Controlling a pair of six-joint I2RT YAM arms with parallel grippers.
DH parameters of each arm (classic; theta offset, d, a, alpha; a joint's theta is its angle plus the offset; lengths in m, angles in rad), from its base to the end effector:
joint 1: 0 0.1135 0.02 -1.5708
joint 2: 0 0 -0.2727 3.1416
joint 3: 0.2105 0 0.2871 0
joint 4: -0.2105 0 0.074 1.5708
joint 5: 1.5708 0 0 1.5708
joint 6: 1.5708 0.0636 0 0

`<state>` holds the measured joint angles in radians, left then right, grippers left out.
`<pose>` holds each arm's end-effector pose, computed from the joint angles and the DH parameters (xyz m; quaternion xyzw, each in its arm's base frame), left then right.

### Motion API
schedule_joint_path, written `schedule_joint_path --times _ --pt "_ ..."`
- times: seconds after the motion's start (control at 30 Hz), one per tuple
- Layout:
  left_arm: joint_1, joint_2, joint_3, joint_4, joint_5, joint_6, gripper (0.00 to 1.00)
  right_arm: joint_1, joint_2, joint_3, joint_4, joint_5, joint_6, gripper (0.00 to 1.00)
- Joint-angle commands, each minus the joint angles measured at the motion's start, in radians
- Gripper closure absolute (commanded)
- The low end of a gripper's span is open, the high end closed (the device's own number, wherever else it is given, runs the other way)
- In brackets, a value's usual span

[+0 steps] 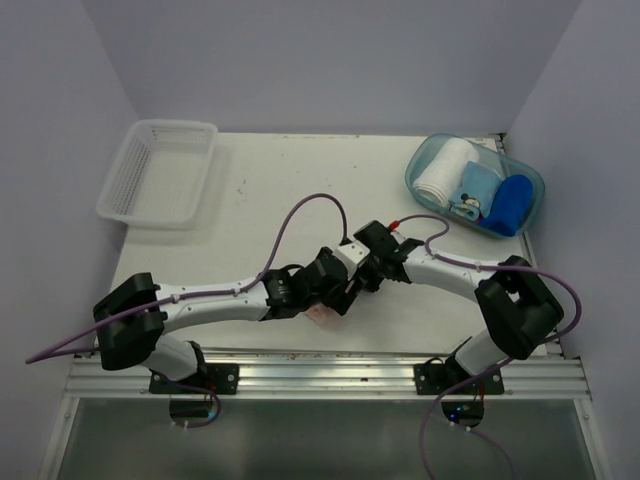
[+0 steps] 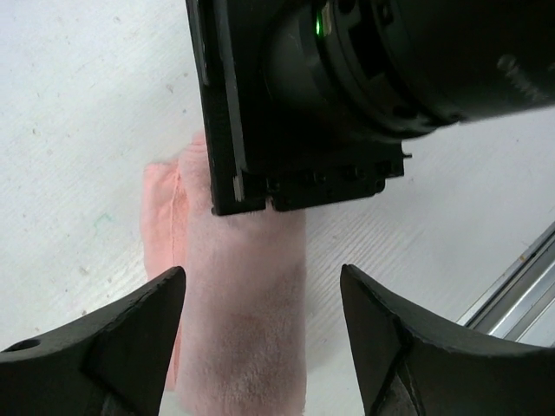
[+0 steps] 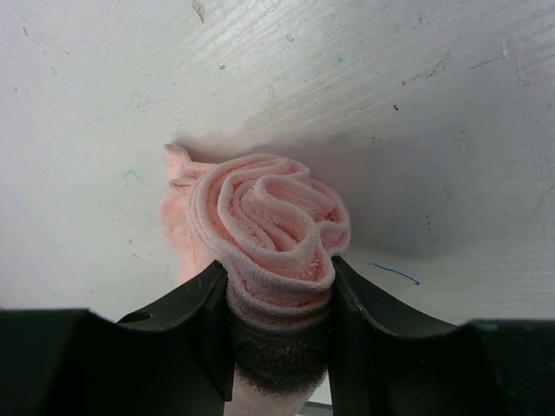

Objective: Roll the towels
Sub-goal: Roll the towel

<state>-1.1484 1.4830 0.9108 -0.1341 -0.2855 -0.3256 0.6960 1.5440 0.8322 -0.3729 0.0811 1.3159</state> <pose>0.1669 -0.3277 0.1959 0.3048 0.8476 -0.1830 0.3939 0.2555 0.2068 0.1267 0.3051 0.9206 0.1821 0.1620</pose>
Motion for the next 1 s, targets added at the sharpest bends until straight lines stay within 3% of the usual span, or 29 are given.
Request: schedule_joint_path --times 0.0,0.23,0.6,0.8,0.87,0.97 --pt "-0.022 -0.024 -0.072 -0.081 -0.011 0.003 0.25 0.011 0.008 0.044 -0.034 0.026 -0.017 0.6" --pt "-0.022 -0.11 -0.171 -0.01 0.0 -0.016 0.22 0.01 0.007 0.047 -0.038 0.028 -0.018 0.6" --pt "-0.023 -0.078 -0.171 0.002 0.023 -0.021 0.21 0.01 0.007 0.062 -0.047 0.029 -0.023 0.6" --pt "-0.036 -0.009 -0.142 -0.036 -0.049 -0.052 0.35 0.01 0.008 0.074 -0.05 0.029 -0.029 0.6" --pt "-0.036 -0.007 -0.141 -0.041 -0.058 -0.058 0.46 0.01 0.007 0.076 -0.049 0.026 -0.035 0.58" --pt "-0.024 -0.033 -0.145 -0.026 0.005 -0.061 0.64 0.01 -0.002 0.076 -0.044 0.026 -0.049 0.46"
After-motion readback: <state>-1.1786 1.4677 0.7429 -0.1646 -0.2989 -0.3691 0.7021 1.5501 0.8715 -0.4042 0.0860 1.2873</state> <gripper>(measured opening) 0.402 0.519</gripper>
